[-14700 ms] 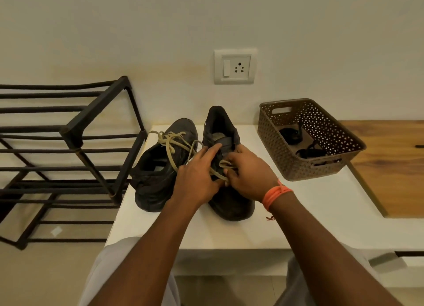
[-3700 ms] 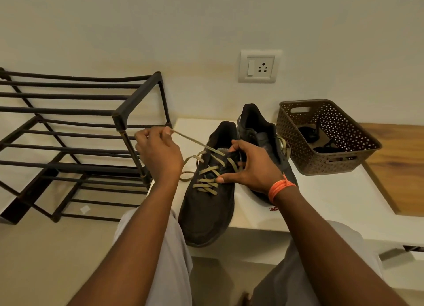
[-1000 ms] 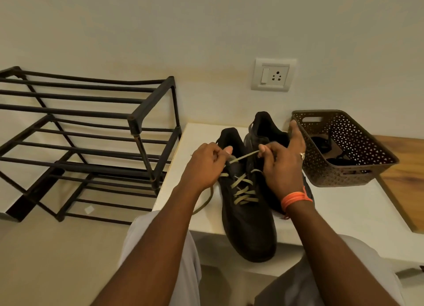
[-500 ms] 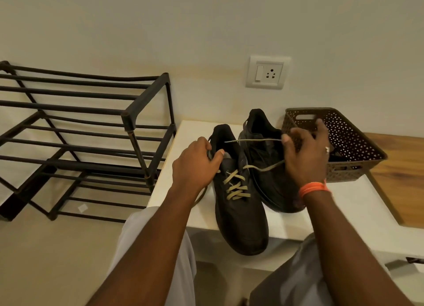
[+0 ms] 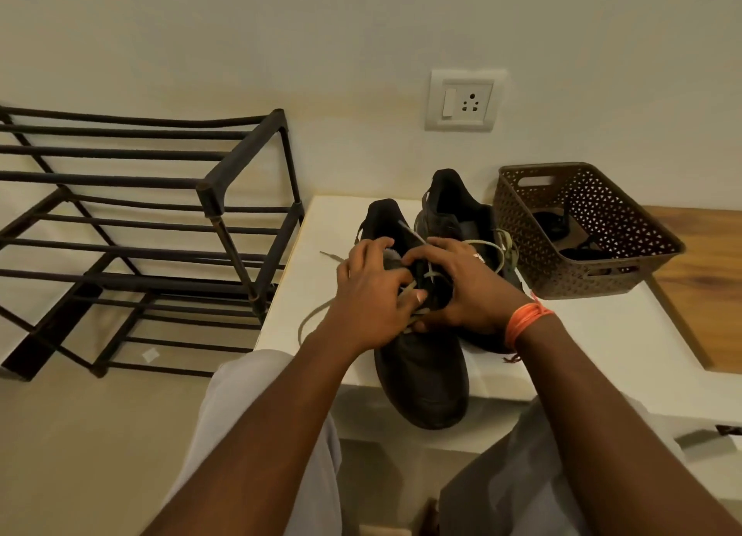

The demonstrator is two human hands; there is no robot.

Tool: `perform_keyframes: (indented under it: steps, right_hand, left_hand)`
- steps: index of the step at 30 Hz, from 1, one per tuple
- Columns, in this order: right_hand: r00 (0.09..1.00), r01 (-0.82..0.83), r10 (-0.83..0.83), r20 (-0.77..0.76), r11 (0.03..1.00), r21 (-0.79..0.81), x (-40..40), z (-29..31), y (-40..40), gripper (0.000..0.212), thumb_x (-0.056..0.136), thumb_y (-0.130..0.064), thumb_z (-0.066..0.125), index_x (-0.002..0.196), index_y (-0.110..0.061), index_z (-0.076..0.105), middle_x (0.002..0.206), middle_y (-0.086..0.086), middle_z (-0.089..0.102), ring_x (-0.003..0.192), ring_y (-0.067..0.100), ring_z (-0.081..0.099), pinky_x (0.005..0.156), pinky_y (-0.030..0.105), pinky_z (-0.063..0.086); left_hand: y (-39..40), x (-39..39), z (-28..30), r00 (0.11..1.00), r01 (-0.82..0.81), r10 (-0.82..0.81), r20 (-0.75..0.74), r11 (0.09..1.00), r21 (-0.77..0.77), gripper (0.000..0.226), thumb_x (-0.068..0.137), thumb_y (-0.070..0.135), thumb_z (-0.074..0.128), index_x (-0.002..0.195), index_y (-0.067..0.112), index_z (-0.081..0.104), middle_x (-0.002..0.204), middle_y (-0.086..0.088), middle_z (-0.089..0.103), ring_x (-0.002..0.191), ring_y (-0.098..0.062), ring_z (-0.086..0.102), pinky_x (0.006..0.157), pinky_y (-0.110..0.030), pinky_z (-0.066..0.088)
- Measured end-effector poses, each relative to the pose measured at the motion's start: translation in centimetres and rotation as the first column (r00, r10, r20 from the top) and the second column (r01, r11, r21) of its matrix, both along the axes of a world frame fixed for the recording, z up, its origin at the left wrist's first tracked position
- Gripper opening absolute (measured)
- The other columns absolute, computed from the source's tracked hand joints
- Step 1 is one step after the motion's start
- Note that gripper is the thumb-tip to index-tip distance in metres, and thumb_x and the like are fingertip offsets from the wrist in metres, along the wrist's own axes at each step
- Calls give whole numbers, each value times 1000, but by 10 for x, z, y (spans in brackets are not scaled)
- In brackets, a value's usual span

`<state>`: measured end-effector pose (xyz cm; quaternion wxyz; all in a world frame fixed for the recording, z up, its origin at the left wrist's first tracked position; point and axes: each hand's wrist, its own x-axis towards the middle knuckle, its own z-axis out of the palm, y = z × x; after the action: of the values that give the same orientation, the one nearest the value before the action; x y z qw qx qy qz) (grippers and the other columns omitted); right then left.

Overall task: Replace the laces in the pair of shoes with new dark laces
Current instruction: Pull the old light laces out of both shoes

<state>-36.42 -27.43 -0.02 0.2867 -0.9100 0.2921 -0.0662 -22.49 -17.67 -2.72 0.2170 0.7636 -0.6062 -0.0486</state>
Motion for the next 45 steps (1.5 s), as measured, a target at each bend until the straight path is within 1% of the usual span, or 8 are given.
perform_keyframes:
  steps: [9, 14, 18, 24, 29, 34, 40, 45]
  right_hand:
    - [988, 43, -58, 141, 993, 108, 0, -5, -8, 76, 57, -26, 92, 119, -39, 50, 130, -8, 56, 122, 21, 52, 104, 47, 45]
    - [981, 58, -70, 182, 996, 71, 8, -14, -6, 78, 52, -33, 93, 116, -41, 49, 126, -10, 59, 120, 18, 54, 103, 47, 47]
    - [979, 59, -70, 191, 996, 66, 5, -16, -4, 82, 52, -35, 93, 122, -41, 49, 128, -11, 58, 122, 18, 53, 102, 46, 47]
    - [978, 115, -123, 168, 992, 57, 5, -15, -6, 82, 53, -41, 91, 122, -43, 48, 131, -7, 56, 123, 23, 51, 101, 51, 46]
    - [977, 115, -112, 181, 993, -5, 8, -21, -8, 82, 51, -48, 89, 121, -44, 46, 129, -7, 56, 121, 21, 51, 106, 53, 40]
    - [983, 143, -127, 135, 983, -114, 4, -17, -4, 83, 54, -49, 88, 126, -42, 46, 135, -12, 53, 135, 20, 38, 110, 45, 14]
    - [986, 156, -150, 66, 982, -102, 5, -14, -4, 82, 56, -51, 87, 126, -47, 44, 149, -7, 43, 147, 24, 17, 118, 54, -5]
    - [988, 145, -137, 72, 983, -112, 6, -13, -2, 83, 56, -51, 87, 127, -45, 44, 147, -7, 44, 147, 25, 19, 118, 54, -3]
  left_hand:
    - [-6, 6, 4, 878, -478, 425, -219, 806, -351, 23, 95, 34, 56, 103, 17, 70, 129, -2, 51, 121, -19, 41, 93, -27, 30]
    - [-9, 8, 2, 982, -188, 177, -70, 959, -212, 35, 98, 22, 49, 132, 26, 55, 151, -1, 31, 140, -21, 19, 110, -37, 28]
    - [-12, 9, 1, 992, -127, 124, -36, 983, -129, 26, 98, 36, 49, 115, 27, 66, 144, 3, 36, 137, -18, 20, 109, -38, 22]
    - [0, 39, 18, 604, -779, 524, -600, 547, -307, 16, 98, 19, 49, 109, 17, 62, 132, -5, 43, 125, -24, 41, 100, -39, 41]
    - [2, 26, 11, 967, -227, 178, -182, 925, -304, 33, 98, 24, 49, 130, 31, 54, 150, 0, 29, 140, -21, 17, 109, -42, 29]
    - [-16, 16, 3, 986, -140, 127, -108, 983, -121, 20, 97, 36, 51, 108, 30, 67, 143, 3, 34, 137, -19, 19, 108, -40, 18]
    - [-1, 48, 23, 565, -813, 537, -626, 491, -313, 17, 100, 20, 46, 110, 17, 59, 132, -6, 43, 125, -23, 42, 105, -44, 39]
    - [2, 31, 13, 934, -338, 286, -212, 899, -277, 36, 97, 22, 51, 131, 34, 52, 151, -2, 26, 141, -24, 17, 112, -47, 22]
